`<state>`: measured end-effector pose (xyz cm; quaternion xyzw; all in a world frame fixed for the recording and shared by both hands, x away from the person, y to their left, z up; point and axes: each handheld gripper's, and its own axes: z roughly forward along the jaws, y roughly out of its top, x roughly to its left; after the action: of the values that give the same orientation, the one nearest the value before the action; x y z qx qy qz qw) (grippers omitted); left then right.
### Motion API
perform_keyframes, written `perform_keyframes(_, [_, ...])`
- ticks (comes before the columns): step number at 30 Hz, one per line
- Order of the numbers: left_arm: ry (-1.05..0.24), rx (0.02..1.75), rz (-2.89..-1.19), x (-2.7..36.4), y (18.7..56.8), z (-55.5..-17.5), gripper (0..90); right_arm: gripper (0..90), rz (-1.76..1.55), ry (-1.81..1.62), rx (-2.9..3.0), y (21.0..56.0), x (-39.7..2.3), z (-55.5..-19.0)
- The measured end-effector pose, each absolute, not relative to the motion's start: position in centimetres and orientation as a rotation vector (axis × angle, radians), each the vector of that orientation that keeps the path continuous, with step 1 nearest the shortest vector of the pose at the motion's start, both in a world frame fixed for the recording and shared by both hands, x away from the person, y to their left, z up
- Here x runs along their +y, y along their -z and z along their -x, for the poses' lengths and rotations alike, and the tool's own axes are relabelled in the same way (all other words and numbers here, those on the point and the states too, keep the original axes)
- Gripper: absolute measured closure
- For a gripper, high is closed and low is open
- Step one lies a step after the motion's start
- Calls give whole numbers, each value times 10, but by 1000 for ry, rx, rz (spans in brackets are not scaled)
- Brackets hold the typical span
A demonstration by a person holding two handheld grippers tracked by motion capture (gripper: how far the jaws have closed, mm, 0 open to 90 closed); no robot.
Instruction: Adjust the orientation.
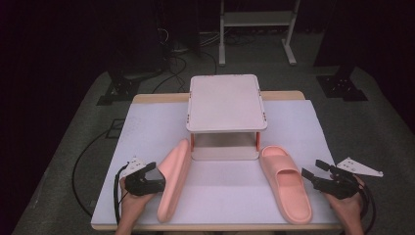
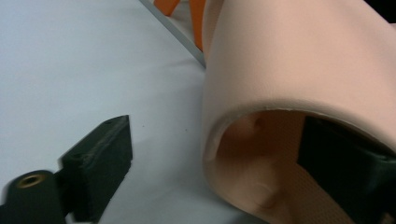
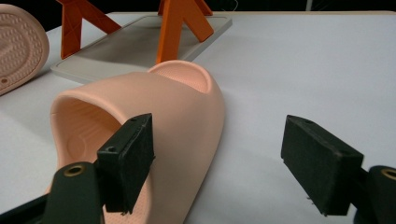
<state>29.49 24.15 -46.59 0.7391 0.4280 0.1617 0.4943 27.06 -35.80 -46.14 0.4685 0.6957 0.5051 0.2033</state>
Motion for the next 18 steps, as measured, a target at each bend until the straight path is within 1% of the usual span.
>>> perform_keyframes(6, [-381, 1031, -1794, 239, 465, -295, 142, 251, -1306, -1408, 1942, 461, -358, -270])
perform_keyframes(9, [-360, 1030, -1780, 238, 465, -294, 182, 251, -1305, -1408, 1941, 461, -358, -270])
perform_keyframes(11, [-362, 1026, -1780, 237, 464, -294, 188, 251, -1305, -1408, 1941, 461, -358, -270])
perform_keyframes(18, [-365, 1016, -1775, 234, 461, -292, 302, 251, -1309, -1407, 1940, 461, -358, -270])
